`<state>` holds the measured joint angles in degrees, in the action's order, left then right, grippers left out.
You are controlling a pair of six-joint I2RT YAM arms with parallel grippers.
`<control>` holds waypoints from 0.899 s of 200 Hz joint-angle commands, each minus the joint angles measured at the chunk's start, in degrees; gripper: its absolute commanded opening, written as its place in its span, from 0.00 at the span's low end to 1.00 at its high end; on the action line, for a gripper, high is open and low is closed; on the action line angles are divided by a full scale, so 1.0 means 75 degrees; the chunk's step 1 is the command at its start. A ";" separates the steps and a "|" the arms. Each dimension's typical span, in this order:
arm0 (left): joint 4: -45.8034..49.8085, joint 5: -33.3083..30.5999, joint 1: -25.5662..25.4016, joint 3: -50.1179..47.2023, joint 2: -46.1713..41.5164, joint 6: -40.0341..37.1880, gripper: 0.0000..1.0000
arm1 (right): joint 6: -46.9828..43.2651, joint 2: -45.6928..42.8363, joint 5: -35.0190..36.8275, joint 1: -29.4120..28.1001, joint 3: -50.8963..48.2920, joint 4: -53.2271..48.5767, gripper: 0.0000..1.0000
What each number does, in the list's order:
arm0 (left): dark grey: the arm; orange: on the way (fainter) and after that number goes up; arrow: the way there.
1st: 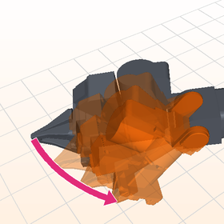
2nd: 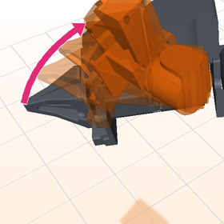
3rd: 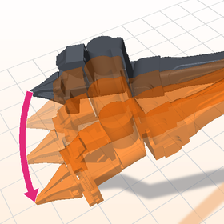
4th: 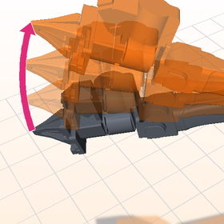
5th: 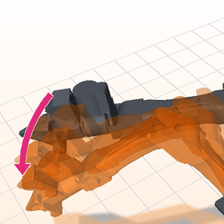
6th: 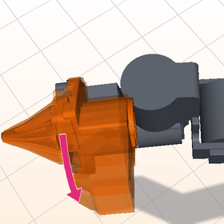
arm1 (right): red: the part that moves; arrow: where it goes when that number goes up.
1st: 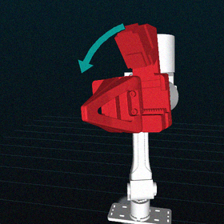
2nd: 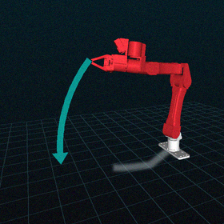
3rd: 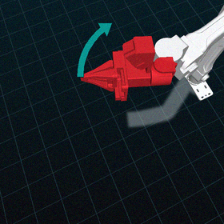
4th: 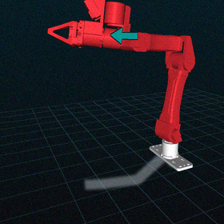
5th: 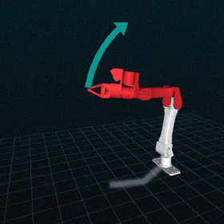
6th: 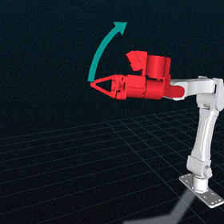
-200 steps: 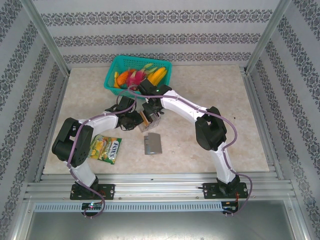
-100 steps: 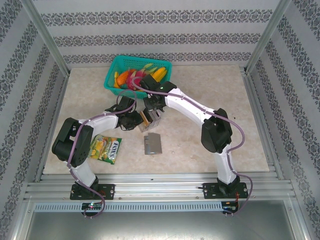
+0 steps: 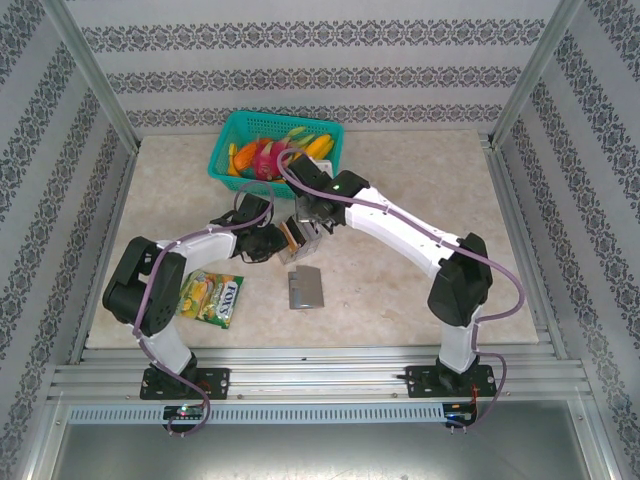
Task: Put the credit cards into the card holder
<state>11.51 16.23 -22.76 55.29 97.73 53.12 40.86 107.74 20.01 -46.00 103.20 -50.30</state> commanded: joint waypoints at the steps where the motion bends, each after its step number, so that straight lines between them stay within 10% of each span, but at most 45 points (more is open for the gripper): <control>1: 0.0502 -0.0061 -0.0082 -0.0152 -0.0456 -0.0064 0.29 | 0.1467 -0.0344 0.1067 -0.0064 0.0005 -0.0613 0.00; 96: 0.0649 -0.0125 -0.0082 -0.0744 -0.1517 0.0077 0.30 | 0.2793 -0.0391 0.1383 -0.0312 0.0162 -0.1618 0.00; 180: 0.0955 -0.0674 -0.0082 -0.2327 -0.3389 0.0870 0.28 | 0.0016 -0.2165 -0.2499 -0.0479 -0.3090 0.1742 0.00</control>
<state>14.83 16.16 -22.87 40.38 77.06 56.14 47.53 93.49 11.66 -48.21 82.72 -43.81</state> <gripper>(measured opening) 0.293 0.042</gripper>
